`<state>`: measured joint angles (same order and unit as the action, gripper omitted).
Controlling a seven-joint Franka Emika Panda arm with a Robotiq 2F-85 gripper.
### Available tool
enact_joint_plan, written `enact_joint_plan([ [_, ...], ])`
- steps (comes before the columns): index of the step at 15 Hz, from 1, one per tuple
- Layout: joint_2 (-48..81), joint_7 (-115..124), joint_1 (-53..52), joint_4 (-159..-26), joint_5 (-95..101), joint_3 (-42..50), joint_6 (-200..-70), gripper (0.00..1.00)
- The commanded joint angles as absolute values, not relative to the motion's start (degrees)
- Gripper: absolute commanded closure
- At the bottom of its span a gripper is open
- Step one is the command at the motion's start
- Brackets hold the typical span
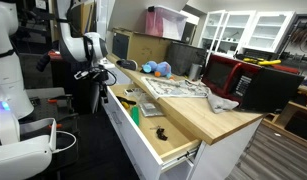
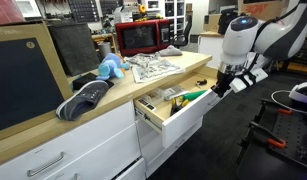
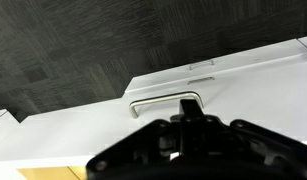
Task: Push the top rightmost drawer fully inwards
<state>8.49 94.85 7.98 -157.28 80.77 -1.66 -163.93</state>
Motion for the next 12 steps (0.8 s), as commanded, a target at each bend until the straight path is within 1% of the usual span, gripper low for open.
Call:
enact_joint_plan([
  [1, 12.3, 103.2, 6.7, -154.6, 88.0, -2.1, -164.9, 1.0],
  [7, 19.5, 112.6, 5.5, -147.3, 97.6, -3.2, -164.0, 1.0],
  [12, 25.7, 113.9, 5.2, -139.3, 99.6, -3.7, -163.1, 1.0],
])
